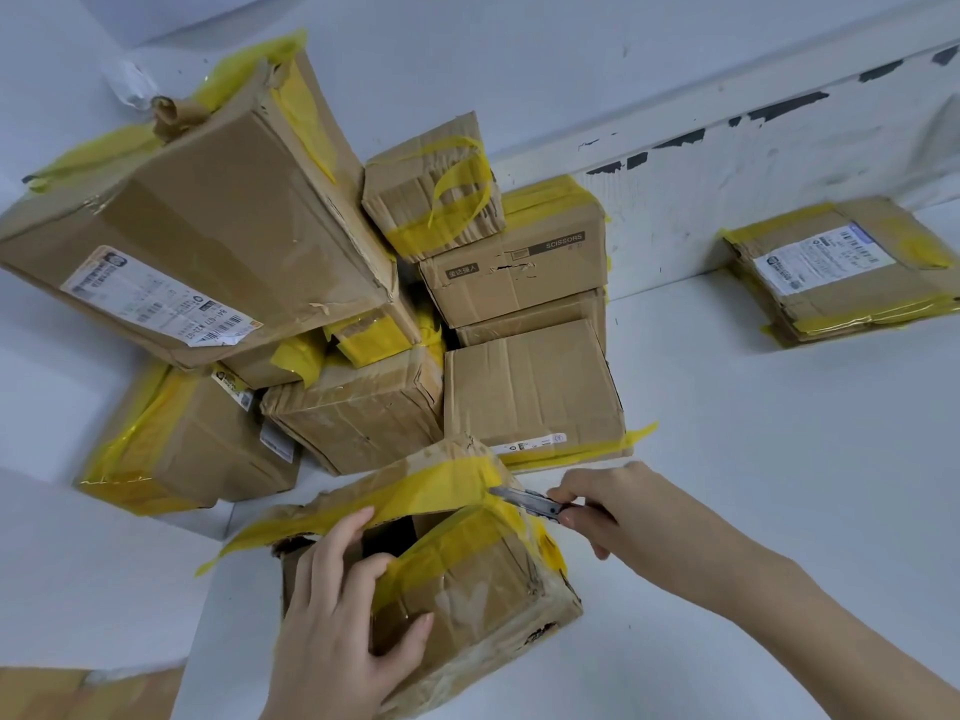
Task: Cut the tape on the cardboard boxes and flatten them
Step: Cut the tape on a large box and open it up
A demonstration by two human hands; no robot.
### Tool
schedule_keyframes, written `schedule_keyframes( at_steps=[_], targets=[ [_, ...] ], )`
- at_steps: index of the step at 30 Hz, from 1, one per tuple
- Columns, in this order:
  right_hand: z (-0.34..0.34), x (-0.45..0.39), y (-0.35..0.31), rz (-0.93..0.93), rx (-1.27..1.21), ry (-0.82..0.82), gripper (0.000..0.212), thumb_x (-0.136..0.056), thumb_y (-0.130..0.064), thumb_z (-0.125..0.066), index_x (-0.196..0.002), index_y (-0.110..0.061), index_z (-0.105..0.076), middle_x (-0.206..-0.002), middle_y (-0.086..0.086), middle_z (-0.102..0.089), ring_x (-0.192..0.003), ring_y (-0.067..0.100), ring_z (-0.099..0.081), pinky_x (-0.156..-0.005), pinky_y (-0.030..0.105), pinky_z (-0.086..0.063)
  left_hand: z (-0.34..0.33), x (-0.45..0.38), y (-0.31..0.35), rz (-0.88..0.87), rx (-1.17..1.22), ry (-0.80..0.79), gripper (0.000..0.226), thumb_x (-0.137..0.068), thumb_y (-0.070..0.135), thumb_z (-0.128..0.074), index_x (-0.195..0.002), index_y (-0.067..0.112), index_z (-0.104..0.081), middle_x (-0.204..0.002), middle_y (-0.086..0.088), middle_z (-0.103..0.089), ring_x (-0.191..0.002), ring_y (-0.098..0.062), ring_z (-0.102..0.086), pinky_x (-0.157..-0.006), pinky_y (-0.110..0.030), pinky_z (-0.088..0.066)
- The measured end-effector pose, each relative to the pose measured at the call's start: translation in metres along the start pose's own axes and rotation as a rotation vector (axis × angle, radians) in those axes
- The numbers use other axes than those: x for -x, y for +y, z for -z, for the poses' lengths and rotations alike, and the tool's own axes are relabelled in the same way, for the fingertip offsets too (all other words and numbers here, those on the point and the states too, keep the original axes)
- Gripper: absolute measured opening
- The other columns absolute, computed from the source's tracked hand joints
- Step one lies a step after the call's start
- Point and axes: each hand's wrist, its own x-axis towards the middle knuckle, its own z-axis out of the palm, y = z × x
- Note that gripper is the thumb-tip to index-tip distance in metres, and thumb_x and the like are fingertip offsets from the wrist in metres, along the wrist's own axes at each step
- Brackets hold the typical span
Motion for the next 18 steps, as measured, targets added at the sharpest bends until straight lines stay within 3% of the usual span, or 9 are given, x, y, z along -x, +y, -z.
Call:
schedule_keyframes(
  at_steps=[4,8,12,15,18],
  targets=[
    [-0.005,0.006,-0.002,-0.061,-0.103,-0.011,0.018,-0.098,-0.023,-0.046,-0.104,-0.019,-0.063,-0.059,-0.008,-0.055,-0.037,-0.004,-0.047,-0.044,0.010,-0.035,-0.001,0.000,0.001,-0.009,0.006,-0.018,0.071,-0.091,0.063,-0.026,-0.083,0.003,-0.062,-0.126,-0.011,-0.044,-0.103,-0.026,-0.046,-0.079,-0.045,-0.051],
    [-0.014,0.005,-0.007,-0.038,-0.035,0.019,0.020,-0.098,-0.026,-0.045,-0.108,-0.022,-0.062,-0.079,0.005,-0.066,-0.045,0.003,-0.041,-0.048,0.015,-0.031,0.000,0.000,0.000,0.004,0.036,-0.011,0.073,-0.090,0.064,-0.026,-0.083,0.001,-0.062,-0.127,-0.010,-0.043,-0.104,-0.028,-0.046,-0.081,-0.045,-0.051],
    [-0.008,0.019,0.002,-0.043,-0.065,-0.010,0.017,-0.097,-0.028,-0.047,-0.104,-0.026,-0.063,-0.065,-0.006,-0.057,-0.043,0.002,-0.044,-0.046,0.015,-0.033,0.000,-0.002,0.002,-0.005,0.023,-0.016,0.074,-0.089,0.065,-0.026,-0.082,0.001,-0.063,-0.125,-0.010,-0.043,-0.103,-0.028,-0.045,-0.075,-0.050,-0.052],
    [-0.003,0.012,0.004,0.029,-0.102,-0.034,0.017,-0.097,-0.024,-0.048,-0.102,-0.021,-0.065,-0.058,-0.011,-0.052,-0.048,-0.006,-0.049,-0.051,0.012,-0.036,0.000,0.000,0.000,-0.011,0.032,-0.021,0.073,-0.090,0.065,-0.027,-0.083,0.000,-0.062,-0.126,-0.012,-0.043,-0.103,-0.029,-0.047,-0.078,-0.049,-0.050],
    [-0.002,0.012,0.010,0.058,-0.159,-0.066,0.019,-0.097,-0.021,-0.049,-0.105,-0.017,-0.066,-0.057,-0.012,-0.050,-0.047,-0.003,-0.048,-0.050,0.011,-0.036,0.000,0.001,-0.001,-0.006,0.020,-0.019,0.073,-0.089,0.065,-0.027,-0.083,0.001,-0.061,-0.125,-0.013,-0.045,-0.101,-0.032,-0.049,-0.077,-0.049,-0.050]
  ],
)
